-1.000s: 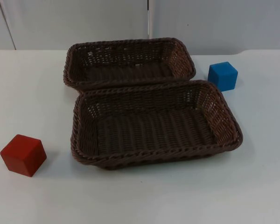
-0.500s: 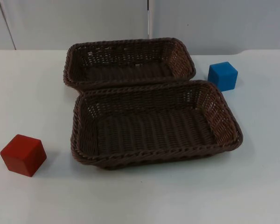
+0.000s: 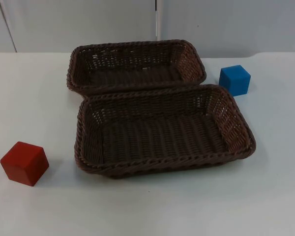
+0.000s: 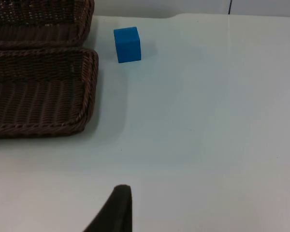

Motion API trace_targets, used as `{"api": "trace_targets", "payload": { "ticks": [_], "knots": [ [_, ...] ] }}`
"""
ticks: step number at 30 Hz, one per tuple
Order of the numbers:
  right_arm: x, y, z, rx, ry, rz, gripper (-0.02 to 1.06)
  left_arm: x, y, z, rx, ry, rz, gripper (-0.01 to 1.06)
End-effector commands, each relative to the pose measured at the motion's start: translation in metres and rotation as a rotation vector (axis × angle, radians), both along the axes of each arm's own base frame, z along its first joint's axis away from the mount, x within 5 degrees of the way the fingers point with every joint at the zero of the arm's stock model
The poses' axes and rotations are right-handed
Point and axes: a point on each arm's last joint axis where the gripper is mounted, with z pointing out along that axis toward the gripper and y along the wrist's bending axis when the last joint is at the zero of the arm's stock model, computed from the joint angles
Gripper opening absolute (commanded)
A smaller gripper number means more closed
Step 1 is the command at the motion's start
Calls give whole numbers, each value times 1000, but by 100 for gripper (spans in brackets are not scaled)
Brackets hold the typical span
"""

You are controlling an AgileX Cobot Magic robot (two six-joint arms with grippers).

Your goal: Pick up one cube with the left hand and place it into the upper basket. Pick up one cube with the right hand and place it into the lower basket.

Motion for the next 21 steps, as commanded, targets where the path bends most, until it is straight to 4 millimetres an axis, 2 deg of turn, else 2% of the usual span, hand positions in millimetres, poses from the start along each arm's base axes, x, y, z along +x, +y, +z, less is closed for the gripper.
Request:
{"api": "trace_targets", "payload": {
  "ticks": [1,4,5,9,11,14,21],
  "knots": [
    [0,0,-1,0,-3,-3,105,13,-1,6,-2,-9,-9,105],
    [0,0,-1,0,-3,-3,105,30,-2,13,20,-4,-40,105],
    [0,0,-1,0,-3,-3,105,30,-2,13,20,-4,-40,105],
    [0,0,-1,0,-3,-3,105,54,-5,14,10,26,-75,105],
    [0,0,-1,0,-3,-3,105,60,-7,12,2,34,-90,105],
    [0,0,-1,0,-3,-3,105,80,-14,5,-31,66,-167,105],
    [0,0,-1,0,-3,-3,105,103,-23,-7,-113,104,-228,105]
  ]
}}
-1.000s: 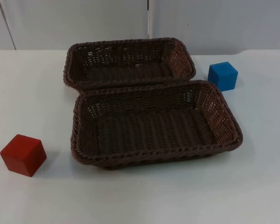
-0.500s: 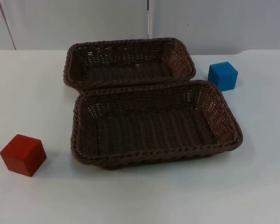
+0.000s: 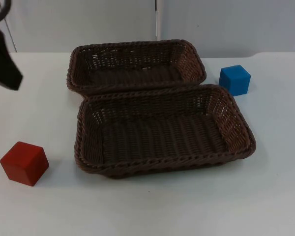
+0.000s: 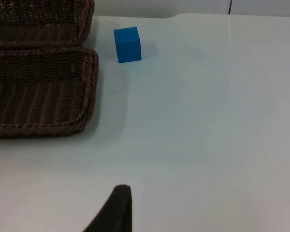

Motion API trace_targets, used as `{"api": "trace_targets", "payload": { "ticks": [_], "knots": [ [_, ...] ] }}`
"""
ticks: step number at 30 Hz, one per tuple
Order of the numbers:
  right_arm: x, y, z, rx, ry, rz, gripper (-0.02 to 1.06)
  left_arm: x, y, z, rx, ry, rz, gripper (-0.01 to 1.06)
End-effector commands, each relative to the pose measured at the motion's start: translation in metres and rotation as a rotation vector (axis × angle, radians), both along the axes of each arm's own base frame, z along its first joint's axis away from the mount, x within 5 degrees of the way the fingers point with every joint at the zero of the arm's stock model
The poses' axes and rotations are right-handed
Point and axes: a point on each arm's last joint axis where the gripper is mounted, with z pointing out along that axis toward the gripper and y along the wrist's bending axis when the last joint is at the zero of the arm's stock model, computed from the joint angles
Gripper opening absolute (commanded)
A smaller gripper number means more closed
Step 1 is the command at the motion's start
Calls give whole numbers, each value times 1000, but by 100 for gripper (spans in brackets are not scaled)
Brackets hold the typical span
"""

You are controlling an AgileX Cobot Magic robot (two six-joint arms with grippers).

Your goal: Pick up one cube with the left hand and place it into the upper basket. Pick up one cube with the right hand and place it into the lower basket.

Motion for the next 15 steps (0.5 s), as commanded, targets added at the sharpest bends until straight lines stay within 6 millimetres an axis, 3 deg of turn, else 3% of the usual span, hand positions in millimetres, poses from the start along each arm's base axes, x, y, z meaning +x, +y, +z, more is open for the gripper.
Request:
{"api": "trace_targets", "payload": {
  "ticks": [1,8,15],
  "knots": [
    [0,0,-1,-3,-4,-3,105,8,-3,-3,-34,5,-6,105],
    [0,0,-1,-3,-4,-3,105,31,-2,-26,-37,8,46,105],
    [0,0,-1,-3,-4,-3,105,40,0,-51,-5,81,38,105]
  ]
}}
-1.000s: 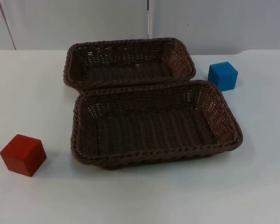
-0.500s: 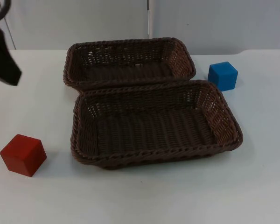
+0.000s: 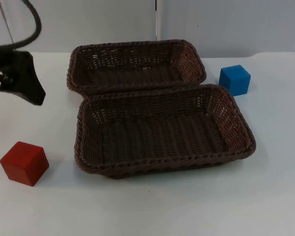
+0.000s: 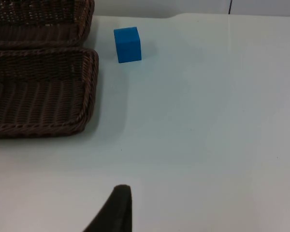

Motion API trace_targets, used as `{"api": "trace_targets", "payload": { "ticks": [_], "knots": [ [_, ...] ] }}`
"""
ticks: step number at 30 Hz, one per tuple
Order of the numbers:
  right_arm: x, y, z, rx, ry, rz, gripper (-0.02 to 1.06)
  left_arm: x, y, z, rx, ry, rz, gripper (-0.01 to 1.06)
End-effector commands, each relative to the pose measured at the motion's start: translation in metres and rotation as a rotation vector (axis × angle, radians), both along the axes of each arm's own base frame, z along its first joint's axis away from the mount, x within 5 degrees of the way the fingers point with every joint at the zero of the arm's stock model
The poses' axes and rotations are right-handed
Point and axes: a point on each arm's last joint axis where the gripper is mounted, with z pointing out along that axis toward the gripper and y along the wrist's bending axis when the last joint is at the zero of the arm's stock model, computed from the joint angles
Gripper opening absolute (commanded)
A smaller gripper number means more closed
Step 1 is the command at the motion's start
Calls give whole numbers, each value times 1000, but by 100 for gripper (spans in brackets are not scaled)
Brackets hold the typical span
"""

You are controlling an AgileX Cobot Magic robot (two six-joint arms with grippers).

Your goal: Pick up one cube with the left hand and place it into the upper basket. Pick up one cube with the right hand and place it into the lower basket.

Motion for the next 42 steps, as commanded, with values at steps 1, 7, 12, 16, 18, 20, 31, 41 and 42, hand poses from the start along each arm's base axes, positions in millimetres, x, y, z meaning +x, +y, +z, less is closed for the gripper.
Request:
{"api": "trace_targets", "payload": {
  "ticks": [1,7,12,16,18,20,31,41,42],
  "knots": [
    [0,0,-1,-3,-4,-3,105,6,1,-7,11,8,4,105],
    [0,0,-1,-3,-4,-3,105,15,2,-32,18,63,15,105],
    [0,0,-1,-3,-4,-3,105,22,3,-51,36,79,17,105],
    [0,0,-1,-3,-4,-3,105,26,2,-64,63,85,-28,105],
    [0,0,-1,-3,-4,-3,105,28,3,-71,73,85,-40,105],
    [0,0,-1,-3,-4,-3,105,29,3,-73,77,84,-45,105],
    [0,0,-1,-3,-4,-3,105,29,3,-97,81,156,-52,105],
    [0,0,-1,-3,-4,-3,105,31,4,-130,91,220,-39,105],
    [0,0,-1,-3,-4,-3,105,31,4,-133,92,227,-39,105]
  ]
}}
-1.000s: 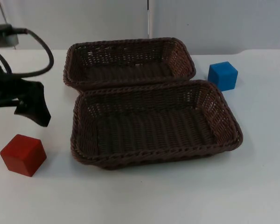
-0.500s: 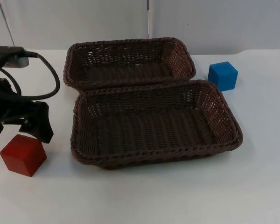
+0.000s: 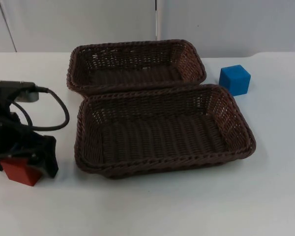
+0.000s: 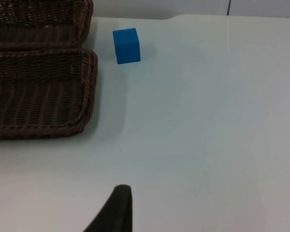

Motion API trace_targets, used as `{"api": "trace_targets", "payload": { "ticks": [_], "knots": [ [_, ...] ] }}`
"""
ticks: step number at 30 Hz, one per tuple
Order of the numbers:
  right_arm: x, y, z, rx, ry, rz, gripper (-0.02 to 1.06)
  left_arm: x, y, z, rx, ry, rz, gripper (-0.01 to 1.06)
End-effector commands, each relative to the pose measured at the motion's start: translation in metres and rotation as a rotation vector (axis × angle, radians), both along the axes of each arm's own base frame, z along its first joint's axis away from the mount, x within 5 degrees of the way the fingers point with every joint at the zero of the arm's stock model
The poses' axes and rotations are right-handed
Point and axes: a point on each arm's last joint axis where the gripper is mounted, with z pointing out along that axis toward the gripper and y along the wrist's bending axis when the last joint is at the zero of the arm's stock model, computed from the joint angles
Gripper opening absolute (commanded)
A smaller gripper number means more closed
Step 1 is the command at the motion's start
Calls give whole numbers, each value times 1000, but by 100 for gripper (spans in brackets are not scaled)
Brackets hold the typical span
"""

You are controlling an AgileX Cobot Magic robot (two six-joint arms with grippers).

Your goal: Pick up one cube with the left hand and place it into the upper basket. Pick up one cube with the right hand and place it into the lower basket.

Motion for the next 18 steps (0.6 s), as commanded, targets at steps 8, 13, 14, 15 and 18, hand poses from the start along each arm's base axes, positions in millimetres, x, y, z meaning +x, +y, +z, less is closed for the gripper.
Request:
{"api": "trace_targets", "payload": {
  "ticks": [8,13,14,15,18],
  "knots": [
    [1,0,-1,-1,1,-3,105,2,-1,-3,2,-4,7,95],
    [1,0,-1,-1,1,-3,105,1,-1,-3,-2,5,16,52],
    [1,0,-1,-1,1,-3,105,1,-1,-4,-6,15,26,40],
    [1,0,-1,-1,1,-3,105,1,-1,-2,-11,19,42,24],
    [1,0,-1,-1,1,-3,105,0,-2,2,-22,29,65,-1]
  ]
}}
